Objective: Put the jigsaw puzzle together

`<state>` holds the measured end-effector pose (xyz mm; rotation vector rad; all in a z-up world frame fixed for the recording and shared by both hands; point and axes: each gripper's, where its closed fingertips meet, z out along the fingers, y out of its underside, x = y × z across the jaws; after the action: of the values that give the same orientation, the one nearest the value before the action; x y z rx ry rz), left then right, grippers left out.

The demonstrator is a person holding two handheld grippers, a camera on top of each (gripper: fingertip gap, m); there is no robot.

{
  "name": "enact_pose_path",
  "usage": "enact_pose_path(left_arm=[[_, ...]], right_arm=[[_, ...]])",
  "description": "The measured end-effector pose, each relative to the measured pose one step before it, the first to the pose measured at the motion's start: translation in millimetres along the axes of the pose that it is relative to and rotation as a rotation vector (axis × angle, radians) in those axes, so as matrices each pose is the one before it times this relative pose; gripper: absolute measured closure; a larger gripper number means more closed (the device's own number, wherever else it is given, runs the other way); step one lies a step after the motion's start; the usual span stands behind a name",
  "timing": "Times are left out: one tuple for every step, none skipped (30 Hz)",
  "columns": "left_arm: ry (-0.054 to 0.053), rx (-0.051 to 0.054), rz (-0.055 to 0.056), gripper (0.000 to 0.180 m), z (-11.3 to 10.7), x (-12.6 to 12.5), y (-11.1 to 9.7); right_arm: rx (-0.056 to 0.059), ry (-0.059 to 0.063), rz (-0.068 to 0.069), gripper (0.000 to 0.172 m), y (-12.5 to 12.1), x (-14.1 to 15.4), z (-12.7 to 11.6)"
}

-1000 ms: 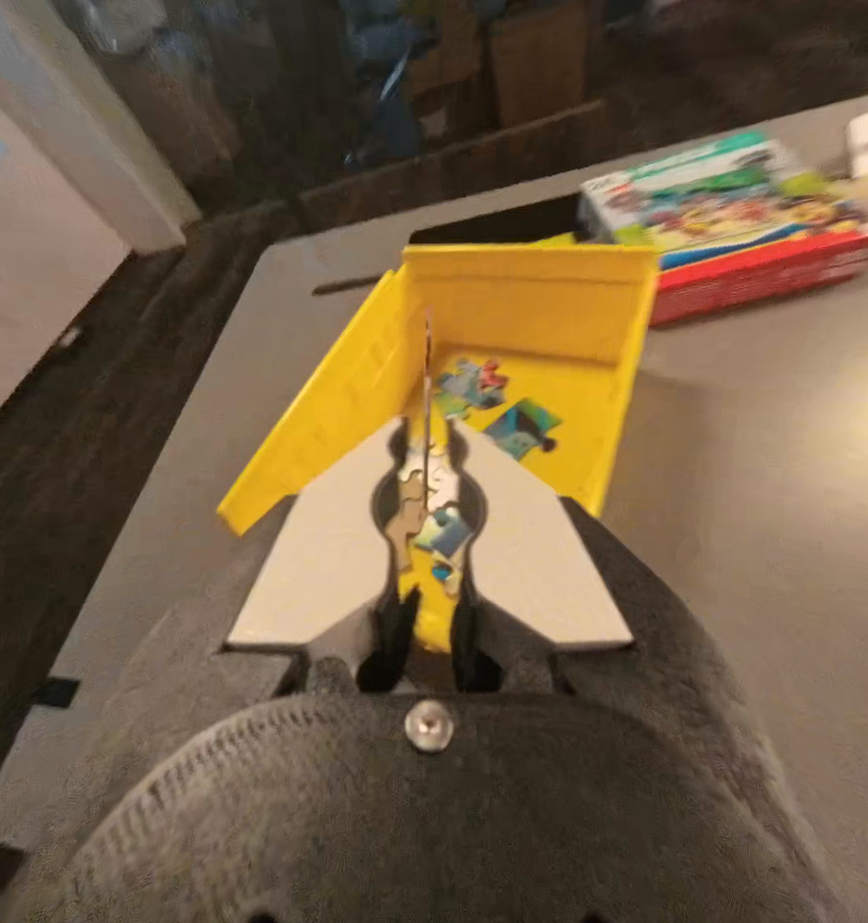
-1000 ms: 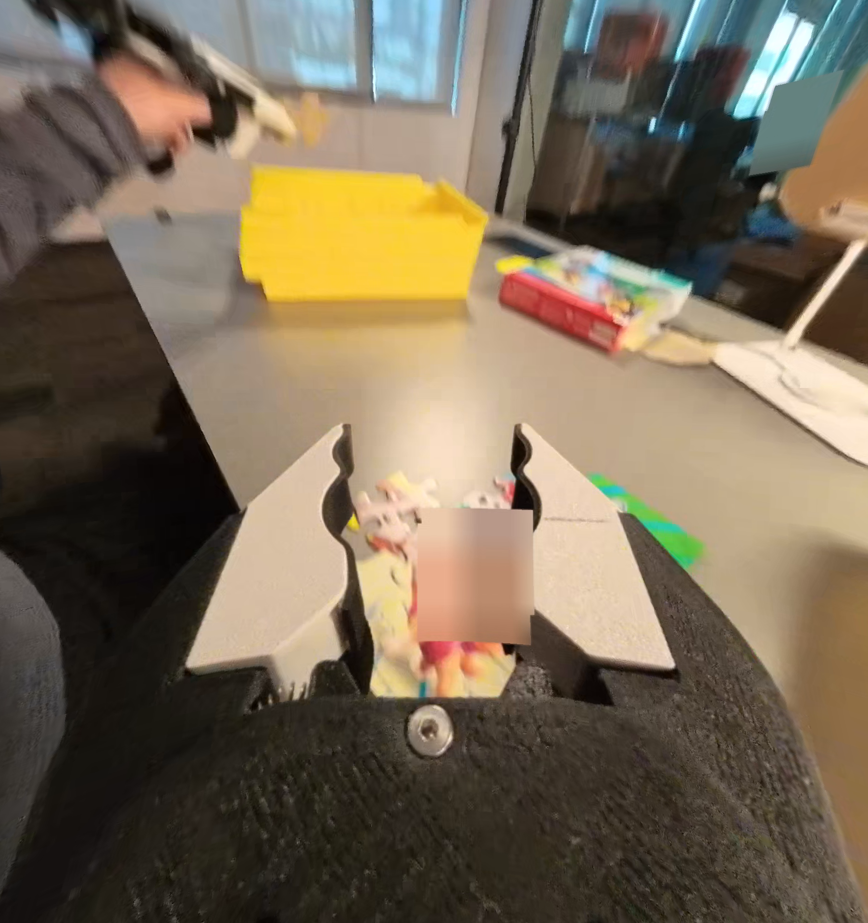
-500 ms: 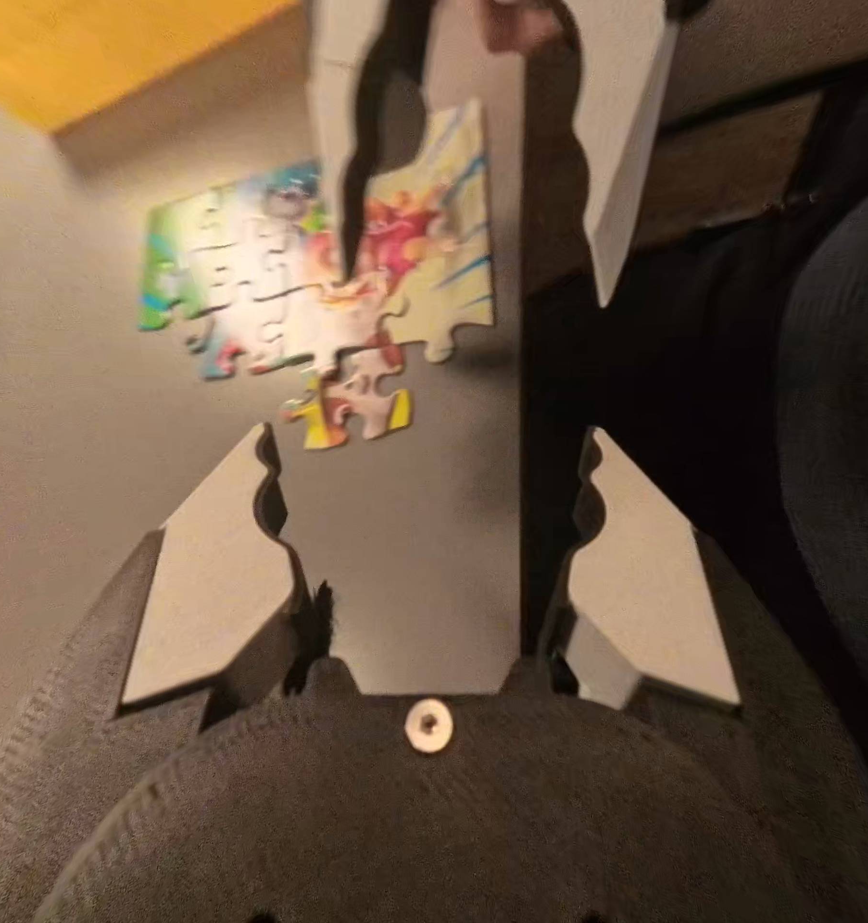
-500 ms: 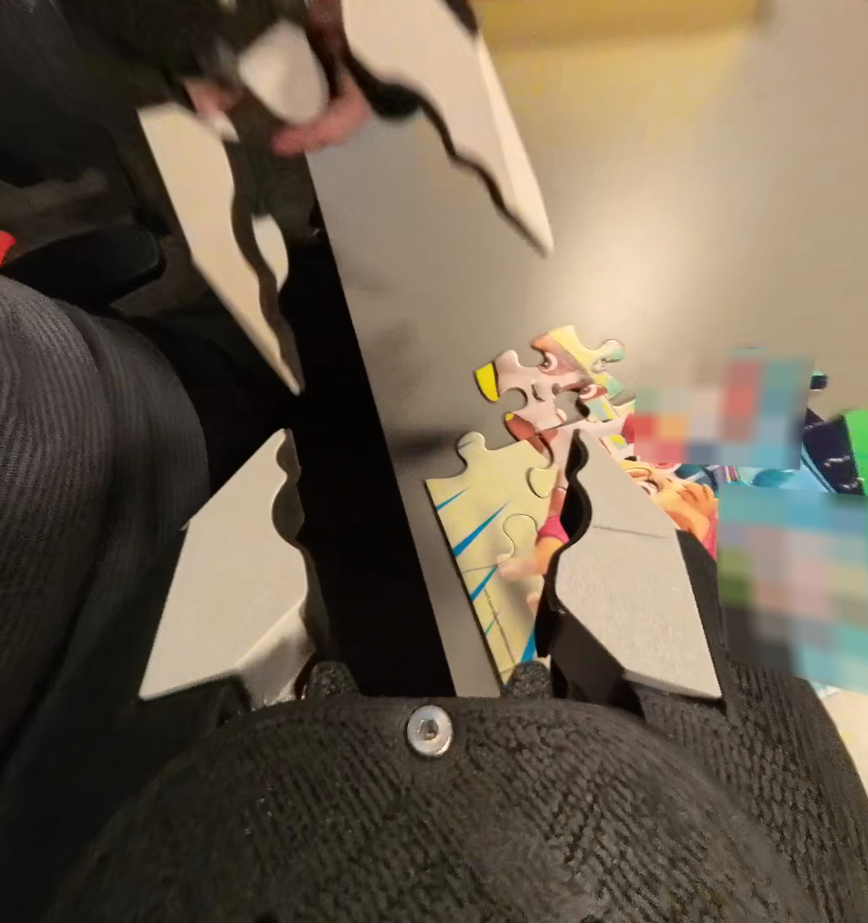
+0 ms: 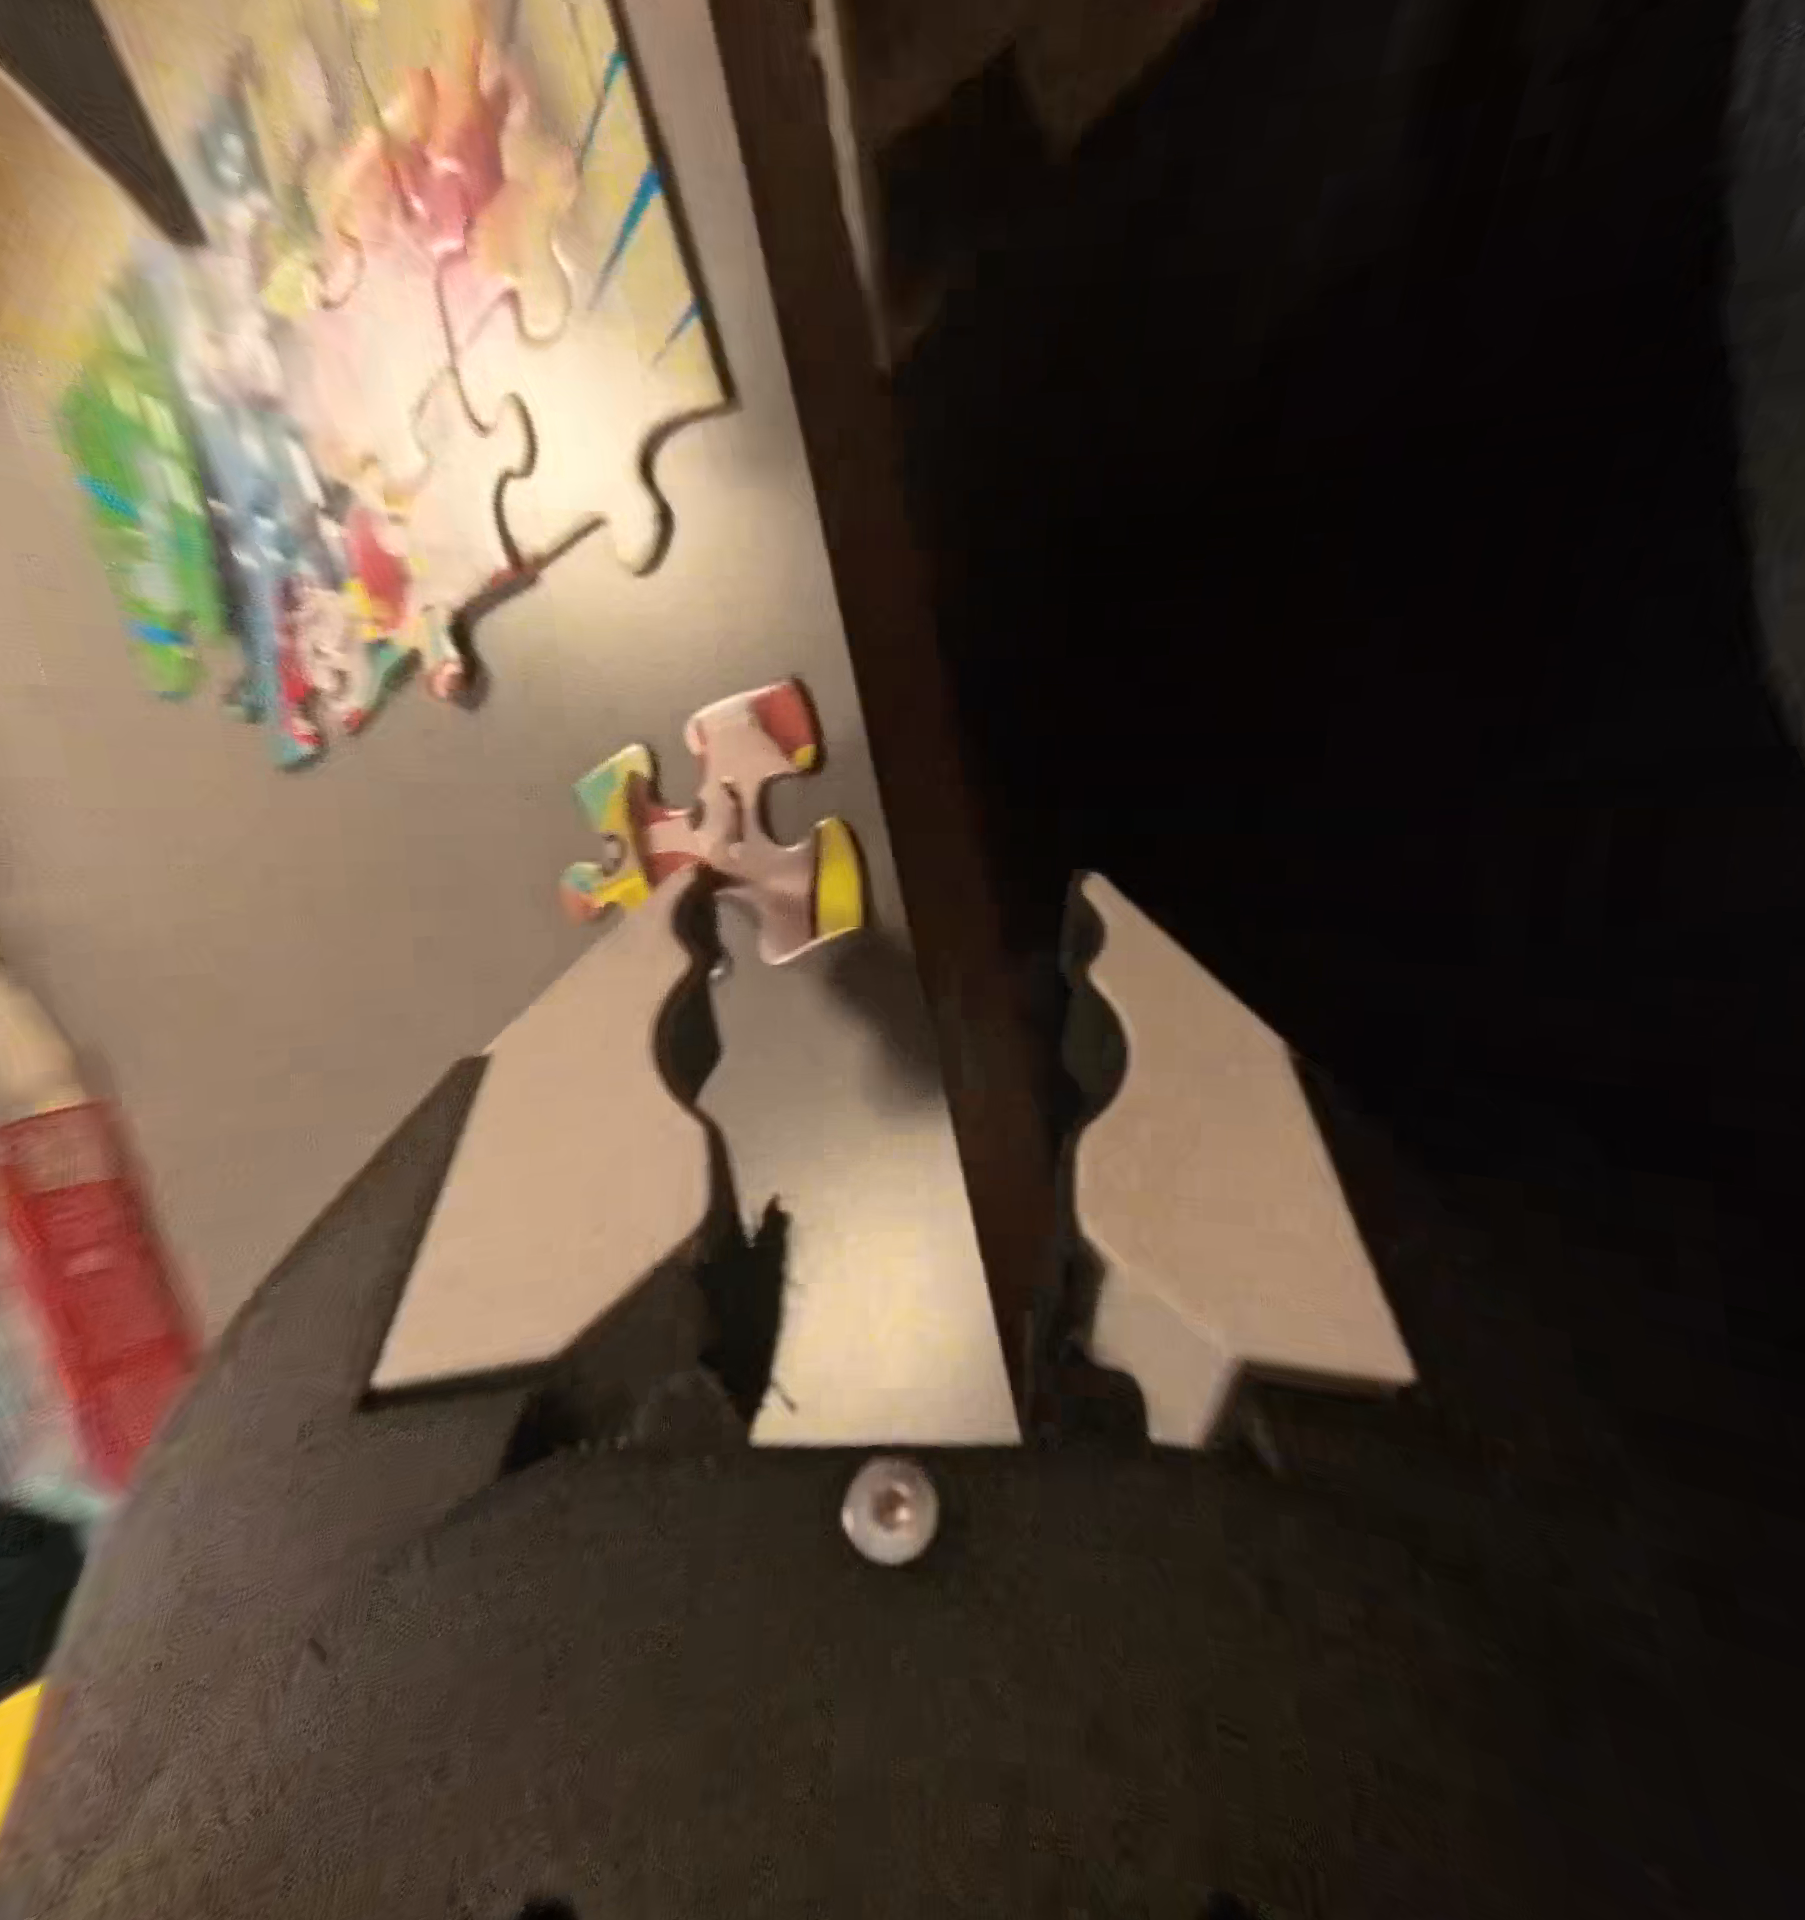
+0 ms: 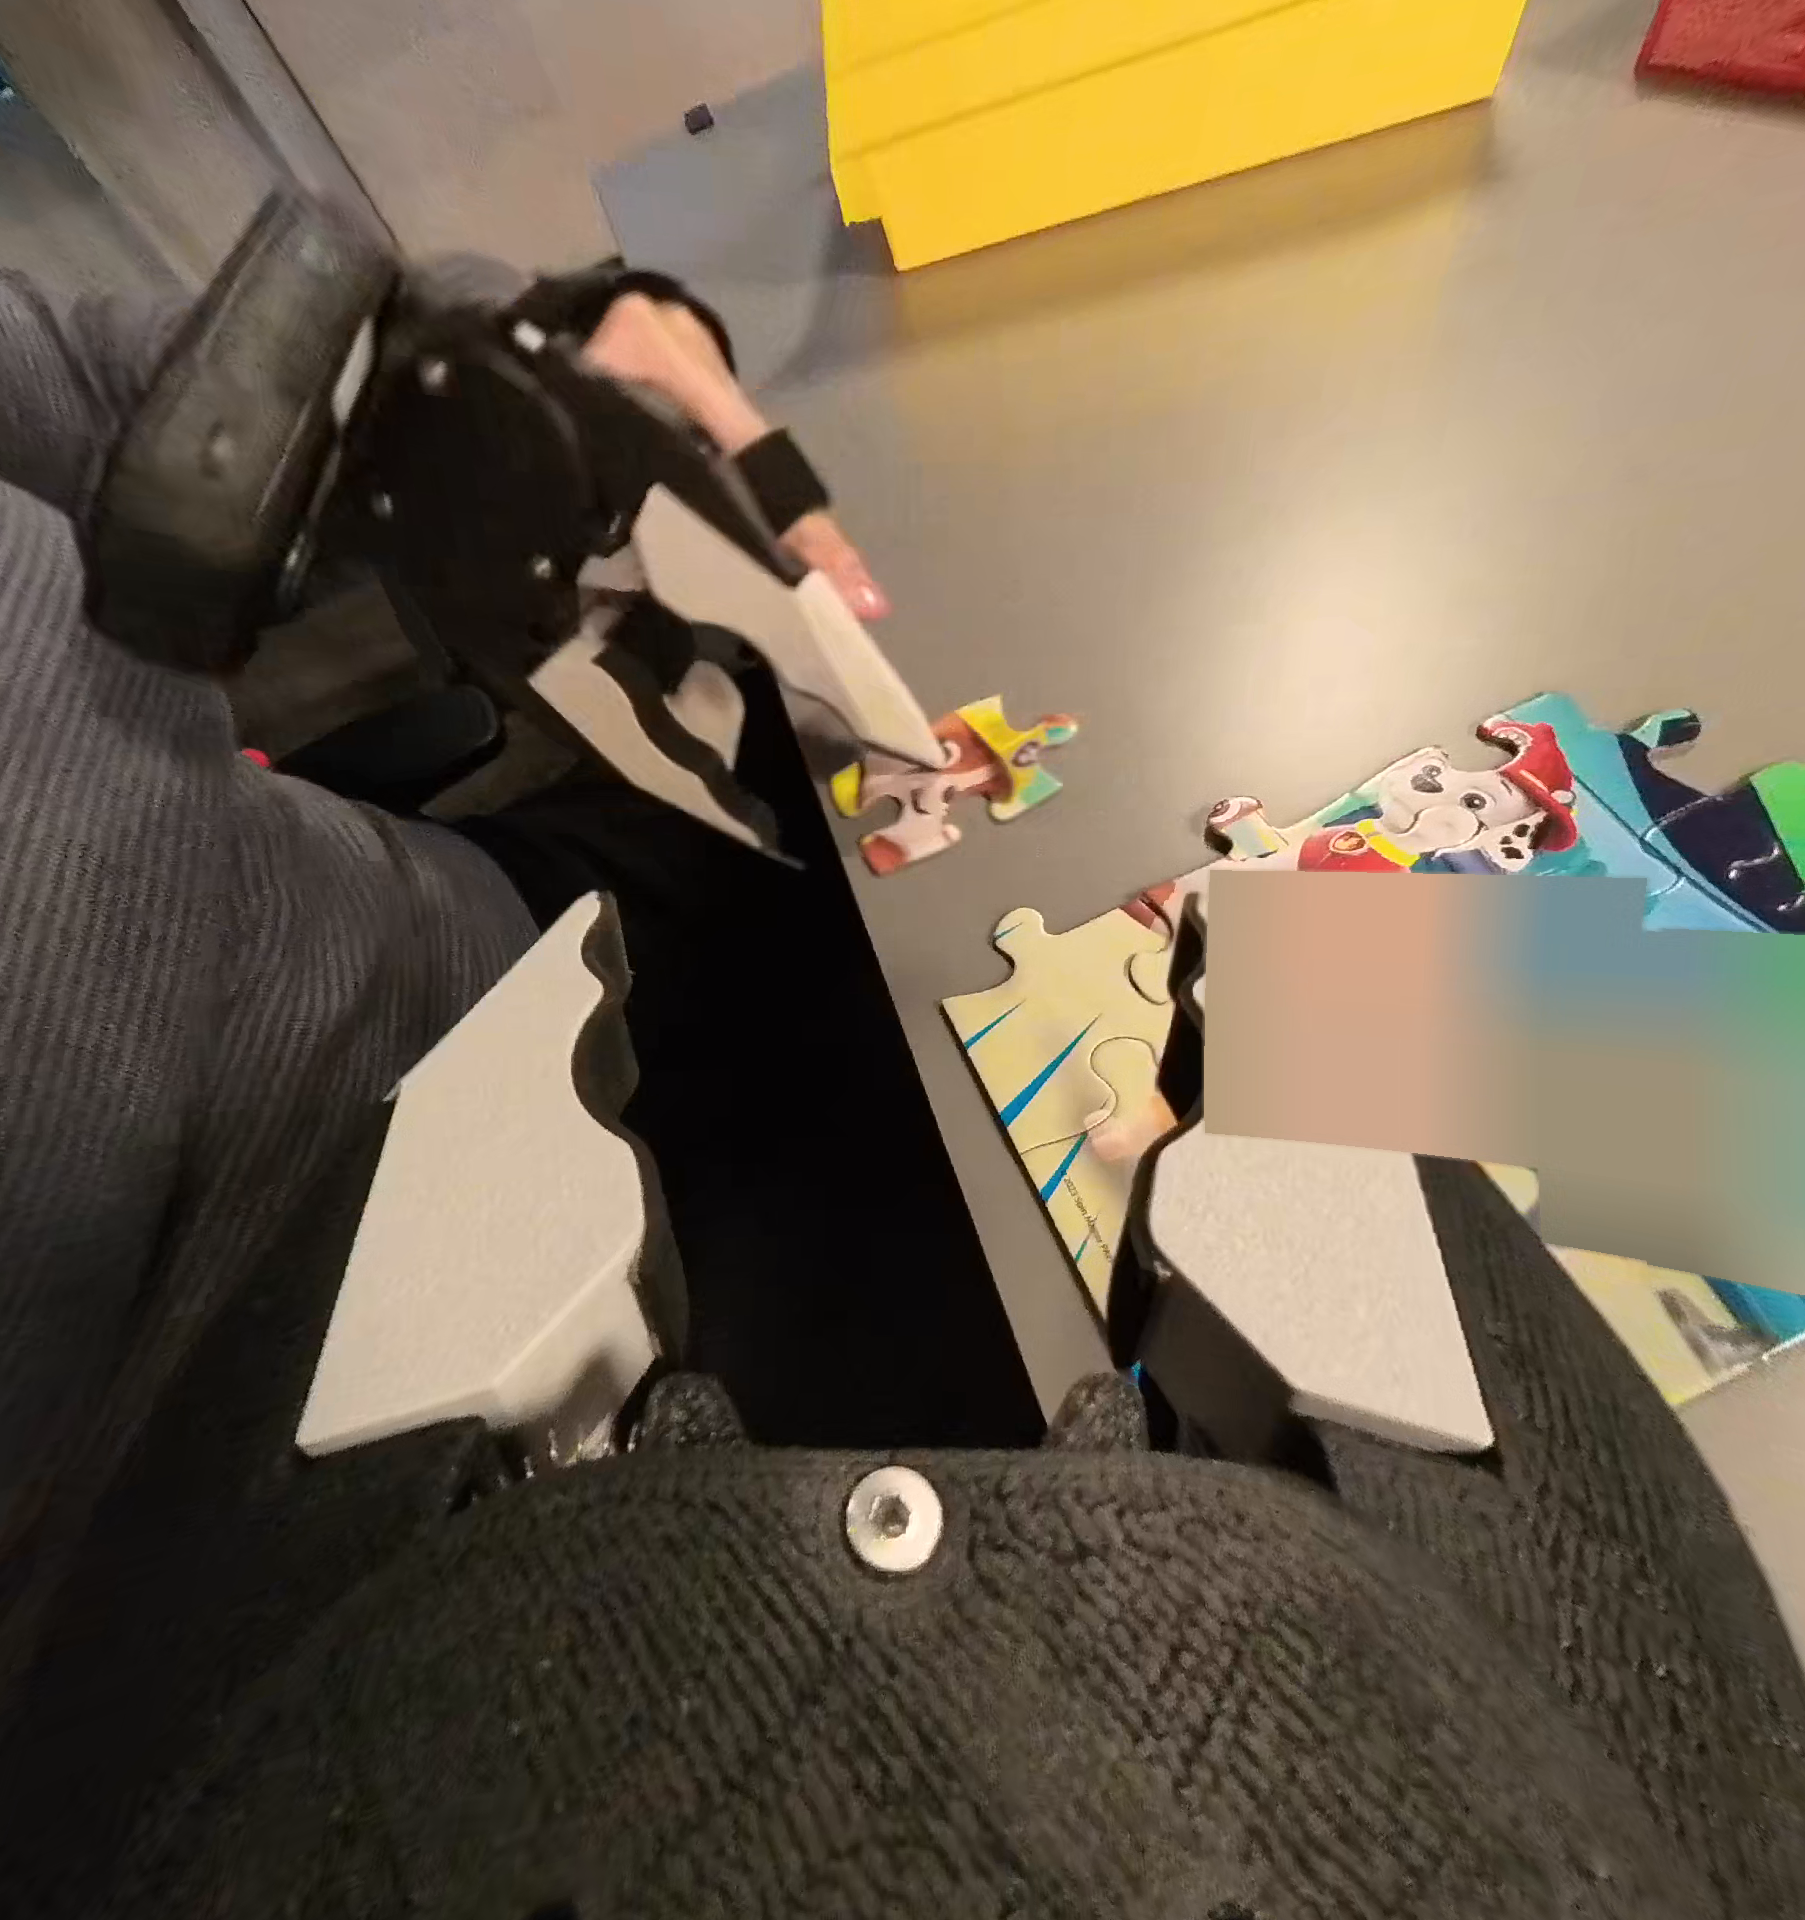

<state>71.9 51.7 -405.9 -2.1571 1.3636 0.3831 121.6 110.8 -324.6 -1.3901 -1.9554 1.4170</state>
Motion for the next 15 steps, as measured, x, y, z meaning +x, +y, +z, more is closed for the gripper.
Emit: enact_pose_path(left_arm=[[-0.1081, 0.0006, 0.0765, 0.132, -1.66, -3.63, 1.17], [-0.0796, 0.0051, 0.0713, 0.142, -2.78, -0.55, -1.35], [-0.0557, 0.0094, 0.0402, 0.152, -3.82, 0.40, -3.36], [-0.0352, 0.0145, 0.0097, 0.162, -5.06, -0.25, -3.96], [-0.0171, 0.0097, -0.0138, 0.166, -5.78, -1.15, -1.46], [-0.0534, 0.0239, -0.0272, 0.173, -8.32, -9.62, -0.96], [-0.0713, 0.0662, -0.0442, 0.180, -12.53, -16.04, -4.48], [-0.0234, 0.0740, -0.0898, 0.180, -13.35, -13.68, -4.02], [-0.0671, 0.0314, -0.1170, 0.180, -13.02, -23.33, 3.07], [-0.0971, -0.0228, -0.0678, 0.180, -12.21, -30.30, 12.51], [-0.1300, -0.0818, -0.0255, 0.180, -10.35, -38.01, 23.24], [-0.1308, -0.1168, -0.0103, 0.180, -6.13, -40.58, 30.59], [-0.0924, -0.1301, -0.0252, 0.180, 0.54, -35.88, 34.12], [-0.0404, -0.1428, -0.0520, 0.180, 7.23, -27.92, 35.27], [-0.0105, -0.1232, -0.0654, 0.180, 11.54, -21.96, 30.20]], right_arm=[[0.0063, -0.0045, 0.0075, 0.069, 0.15, -0.27, 0.18], [0.0044, -0.0053, 0.0066, 0.069, 0.15, -0.43, 0.62], [0.0012, -0.0038, 0.0046, 0.069, 0.45, -0.36, 0.87], [-0.0016, -0.0005, 0.0013, 0.069, 0.72, -0.27, 0.84], [-0.0027, 0.0013, -0.0011, 0.070, 0.63, -0.22, 0.55], [-0.0019, 0.0039, -0.0031, 0.071, 0.46, -0.01, -0.06], [0.0001, 0.0094, -0.0066, 0.072, 0.29, 0.65, -0.86], [0.0009, 0.0146, -0.0089, 0.073, 0.30, 1.37, -1.70], [0.0010, 0.0178, -0.0100, 0.076, 0.36, 2.07, -2.44], [0.0007, 0.0234, -0.0113, 0.078, 0.46, 3.08, -3.16], [-0.0003, 0.0286, -0.0155, 0.080, 0.68, 3.80, -3.54], [-0.0001, 0.0265, -0.0206, 0.085, 0.60, 3.50, -3.57], [0.0044, 0.0219, -0.0237, 0.091, -0.12, 2.73, -3.48], [0.0087, 0.0181, -0.0177, 0.094, -0.94, 2.59, -3.06], [0.0108, 0.0102, 0.0002, 0.095, -1.22, 2.40, -2.29]])
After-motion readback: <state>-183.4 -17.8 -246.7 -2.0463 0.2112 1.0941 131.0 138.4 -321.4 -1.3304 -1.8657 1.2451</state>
